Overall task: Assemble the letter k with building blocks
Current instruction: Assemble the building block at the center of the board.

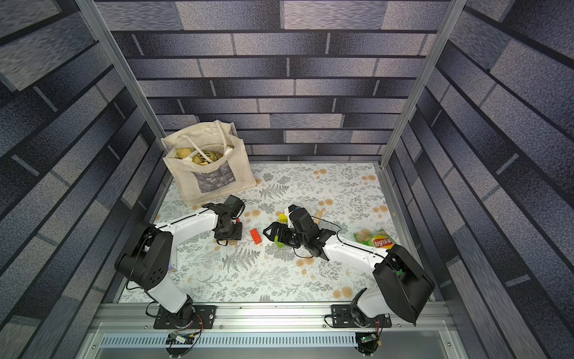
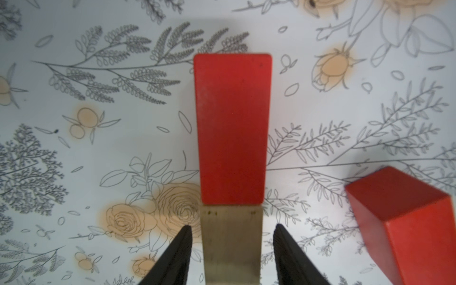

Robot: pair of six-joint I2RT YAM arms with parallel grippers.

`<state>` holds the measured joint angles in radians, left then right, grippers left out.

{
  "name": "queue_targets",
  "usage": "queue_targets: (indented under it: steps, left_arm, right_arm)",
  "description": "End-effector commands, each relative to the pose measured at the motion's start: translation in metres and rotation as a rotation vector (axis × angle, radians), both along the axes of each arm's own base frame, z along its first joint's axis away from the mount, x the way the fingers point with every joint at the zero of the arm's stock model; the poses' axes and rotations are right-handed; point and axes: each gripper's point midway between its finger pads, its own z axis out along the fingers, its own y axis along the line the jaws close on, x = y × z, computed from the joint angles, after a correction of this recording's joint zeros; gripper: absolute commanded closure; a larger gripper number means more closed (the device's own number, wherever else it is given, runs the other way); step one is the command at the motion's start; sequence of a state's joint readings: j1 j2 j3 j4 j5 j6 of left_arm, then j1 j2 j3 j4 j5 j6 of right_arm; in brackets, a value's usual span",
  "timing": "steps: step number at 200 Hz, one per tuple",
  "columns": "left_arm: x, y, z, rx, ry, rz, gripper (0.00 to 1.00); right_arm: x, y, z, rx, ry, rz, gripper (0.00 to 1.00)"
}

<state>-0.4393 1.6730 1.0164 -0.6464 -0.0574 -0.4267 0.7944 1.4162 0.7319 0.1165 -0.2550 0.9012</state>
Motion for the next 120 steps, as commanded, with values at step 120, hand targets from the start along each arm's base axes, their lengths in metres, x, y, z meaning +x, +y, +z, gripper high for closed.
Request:
queue_targets:
  steps: [120]
  left_arm:
    - [0.009,-0.004,0.050,0.038,-0.082,-0.028,0.42]
  right_arm:
    - [-0.001,0.000,0.018,-0.011,-0.052,0.026,0.00]
